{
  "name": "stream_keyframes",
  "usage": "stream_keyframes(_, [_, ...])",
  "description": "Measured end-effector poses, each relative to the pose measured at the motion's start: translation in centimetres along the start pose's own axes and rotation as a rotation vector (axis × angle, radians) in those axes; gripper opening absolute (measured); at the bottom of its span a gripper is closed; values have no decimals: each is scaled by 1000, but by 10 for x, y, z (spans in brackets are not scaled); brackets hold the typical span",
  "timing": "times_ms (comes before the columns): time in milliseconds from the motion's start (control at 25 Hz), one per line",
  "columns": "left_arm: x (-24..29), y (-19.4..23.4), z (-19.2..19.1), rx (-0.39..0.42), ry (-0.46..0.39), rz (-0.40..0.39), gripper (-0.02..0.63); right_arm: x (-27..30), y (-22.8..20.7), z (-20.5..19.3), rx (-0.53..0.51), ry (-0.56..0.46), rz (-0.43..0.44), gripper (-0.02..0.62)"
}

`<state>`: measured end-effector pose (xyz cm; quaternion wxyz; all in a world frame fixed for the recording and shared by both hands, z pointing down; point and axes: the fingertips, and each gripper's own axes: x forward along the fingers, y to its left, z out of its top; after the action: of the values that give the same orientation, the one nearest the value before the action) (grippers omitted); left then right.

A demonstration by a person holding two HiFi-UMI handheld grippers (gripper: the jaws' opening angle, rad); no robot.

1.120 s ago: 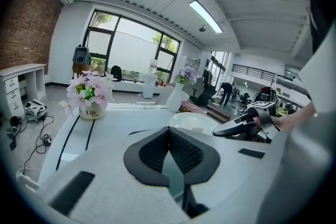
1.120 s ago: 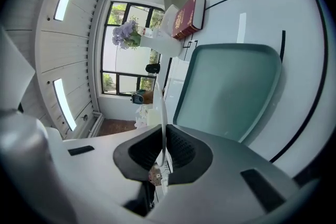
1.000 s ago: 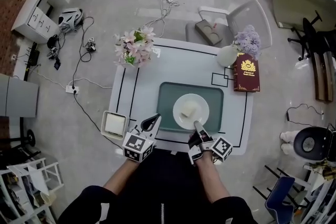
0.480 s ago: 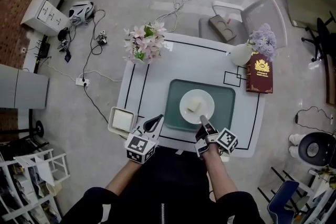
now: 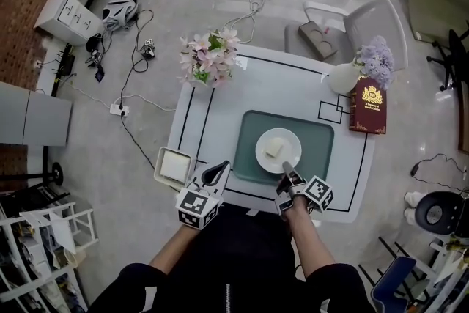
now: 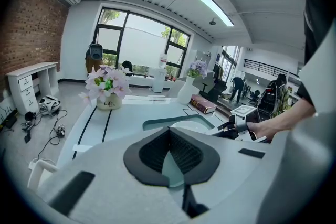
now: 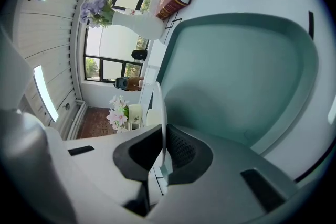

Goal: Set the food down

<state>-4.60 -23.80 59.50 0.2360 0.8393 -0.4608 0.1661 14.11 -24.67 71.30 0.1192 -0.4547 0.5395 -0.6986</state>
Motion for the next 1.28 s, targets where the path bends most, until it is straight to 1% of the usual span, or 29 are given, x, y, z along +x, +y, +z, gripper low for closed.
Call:
stream_keyframes(360, [0, 0, -1, -17, 1, 2, 6, 3, -13, 2, -3, 1, -73, 20])
stream_keyframes(760, [1, 1, -2, -25, -7, 3, 6, 5, -16, 5, -32, 8, -103, 21])
stream_keyframes(960, [0, 1, 0, -28, -18, 3, 6, 6, -14, 6, -82, 23, -124, 21])
stream_keyframes(1120, [0, 2, -1, -34, -20, 4, 6, 6, -15, 8, -148, 42, -172, 26])
stream_keyframes(1280, [1, 1, 2, -40, -31, 0, 6, 5, -14, 8, -173, 55, -203, 67])
